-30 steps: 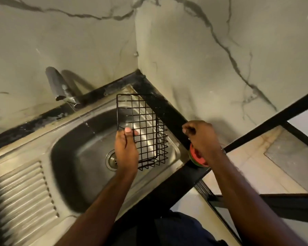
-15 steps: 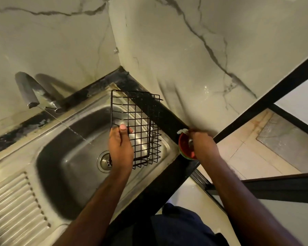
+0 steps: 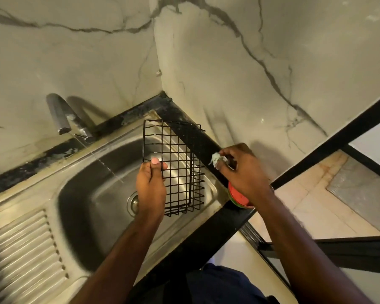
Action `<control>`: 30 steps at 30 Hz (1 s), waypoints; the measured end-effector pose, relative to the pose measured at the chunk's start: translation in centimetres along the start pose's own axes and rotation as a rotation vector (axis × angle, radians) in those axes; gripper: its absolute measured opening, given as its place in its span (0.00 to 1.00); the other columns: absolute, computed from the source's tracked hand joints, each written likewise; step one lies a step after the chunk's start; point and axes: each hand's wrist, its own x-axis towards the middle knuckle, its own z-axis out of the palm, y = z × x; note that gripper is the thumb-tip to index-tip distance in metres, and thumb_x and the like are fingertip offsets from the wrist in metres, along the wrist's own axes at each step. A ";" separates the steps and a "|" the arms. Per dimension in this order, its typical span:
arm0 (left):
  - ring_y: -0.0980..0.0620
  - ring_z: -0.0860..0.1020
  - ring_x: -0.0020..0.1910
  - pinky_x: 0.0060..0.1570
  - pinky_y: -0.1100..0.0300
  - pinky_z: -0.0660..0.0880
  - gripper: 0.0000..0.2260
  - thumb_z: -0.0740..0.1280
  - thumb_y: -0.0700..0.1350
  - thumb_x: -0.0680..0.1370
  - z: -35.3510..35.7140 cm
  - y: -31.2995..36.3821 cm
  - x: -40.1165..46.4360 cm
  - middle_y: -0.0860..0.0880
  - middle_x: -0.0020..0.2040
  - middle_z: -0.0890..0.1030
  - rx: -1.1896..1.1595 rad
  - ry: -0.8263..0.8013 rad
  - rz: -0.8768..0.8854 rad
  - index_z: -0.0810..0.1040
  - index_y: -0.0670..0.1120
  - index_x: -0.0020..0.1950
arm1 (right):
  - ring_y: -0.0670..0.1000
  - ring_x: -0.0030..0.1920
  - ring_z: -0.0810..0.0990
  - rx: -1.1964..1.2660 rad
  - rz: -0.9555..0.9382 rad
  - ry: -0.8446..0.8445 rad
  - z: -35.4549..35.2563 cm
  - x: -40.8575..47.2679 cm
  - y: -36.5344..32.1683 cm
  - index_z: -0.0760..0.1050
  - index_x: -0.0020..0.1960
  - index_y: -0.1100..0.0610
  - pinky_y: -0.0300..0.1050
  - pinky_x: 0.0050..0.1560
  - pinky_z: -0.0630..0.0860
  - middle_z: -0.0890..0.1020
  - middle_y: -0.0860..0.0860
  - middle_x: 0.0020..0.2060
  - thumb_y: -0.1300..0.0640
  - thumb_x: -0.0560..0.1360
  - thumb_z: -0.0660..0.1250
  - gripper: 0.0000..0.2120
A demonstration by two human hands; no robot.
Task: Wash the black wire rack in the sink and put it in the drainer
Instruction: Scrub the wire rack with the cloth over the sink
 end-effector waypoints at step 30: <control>0.46 0.74 0.36 0.24 0.59 0.74 0.18 0.71 0.54 0.78 -14.5 6.4 -3.1 0.41 0.36 0.78 -0.179 0.444 -0.018 0.82 0.44 0.33 | 0.41 0.54 0.75 0.147 -0.782 -0.309 9.7 0.4 -22.6 0.77 0.66 0.50 0.31 0.52 0.72 0.76 0.44 0.57 0.54 0.80 0.66 0.15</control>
